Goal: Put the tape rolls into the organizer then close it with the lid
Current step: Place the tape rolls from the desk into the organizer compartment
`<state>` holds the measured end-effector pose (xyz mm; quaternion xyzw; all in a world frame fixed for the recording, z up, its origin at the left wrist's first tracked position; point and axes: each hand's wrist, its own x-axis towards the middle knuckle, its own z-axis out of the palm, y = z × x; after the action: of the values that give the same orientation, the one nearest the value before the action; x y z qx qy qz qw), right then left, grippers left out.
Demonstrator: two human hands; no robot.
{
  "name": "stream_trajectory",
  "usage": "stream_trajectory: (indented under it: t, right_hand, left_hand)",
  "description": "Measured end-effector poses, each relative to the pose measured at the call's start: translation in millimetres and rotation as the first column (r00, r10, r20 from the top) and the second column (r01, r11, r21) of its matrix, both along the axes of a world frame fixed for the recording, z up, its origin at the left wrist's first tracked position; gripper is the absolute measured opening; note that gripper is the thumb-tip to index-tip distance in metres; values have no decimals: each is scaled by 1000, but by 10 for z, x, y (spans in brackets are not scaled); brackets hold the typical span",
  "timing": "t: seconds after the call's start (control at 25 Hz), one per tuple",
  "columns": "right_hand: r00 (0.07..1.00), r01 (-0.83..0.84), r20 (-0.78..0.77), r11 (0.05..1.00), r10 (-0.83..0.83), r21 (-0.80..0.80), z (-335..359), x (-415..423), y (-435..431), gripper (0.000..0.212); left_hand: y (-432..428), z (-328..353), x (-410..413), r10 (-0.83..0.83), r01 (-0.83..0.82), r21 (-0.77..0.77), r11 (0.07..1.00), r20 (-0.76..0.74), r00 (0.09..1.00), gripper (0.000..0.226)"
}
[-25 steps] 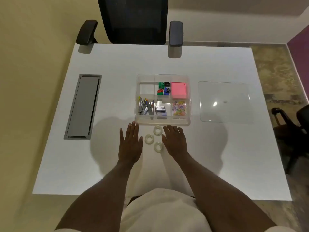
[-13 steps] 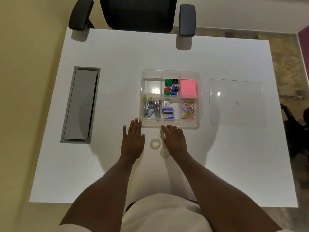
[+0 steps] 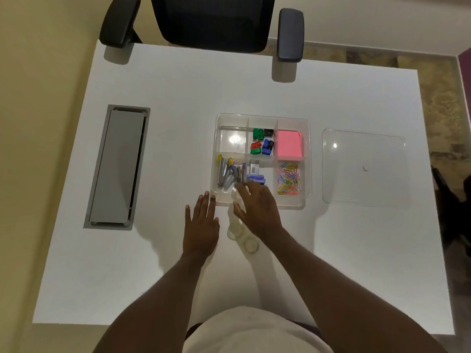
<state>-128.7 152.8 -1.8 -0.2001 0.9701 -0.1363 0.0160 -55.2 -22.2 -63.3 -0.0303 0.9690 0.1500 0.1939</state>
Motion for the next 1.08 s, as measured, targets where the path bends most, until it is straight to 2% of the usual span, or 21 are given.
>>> stream_trajectory:
  t: [0.12, 0.28, 0.52, 0.76, 1.08]
  right_hand:
    - [997, 74, -6, 995, -75, -61, 143, -566, -144, 55]
    - [989, 140, 57, 988, -136, -67, 220, -1228, -381, 49]
    - [973, 133, 180, 989, -143, 65, 16, -1828, -660, 35]
    - [980, 17, 192, 976, -60, 218, -169, -2028, -768, 42]
    - [993, -1, 114, 967, -29, 254, -67, -1891, -713, 38]
  left_hand:
    - [-24, -40, 26, 3, -4, -7, 1000, -49, 999, 63]
    - [-45, -130, 35, 12, -14, -24, 1000, -67, 998, 63]
    - [-38, -288, 76, 18, -23, -39, 999, -109, 994, 67]
    - [-24, -379, 100, 29, -30, -9, 1000, -132, 991, 71]
    - [-21, -278, 88, 16, -19, -26, 999, -100, 995, 69]
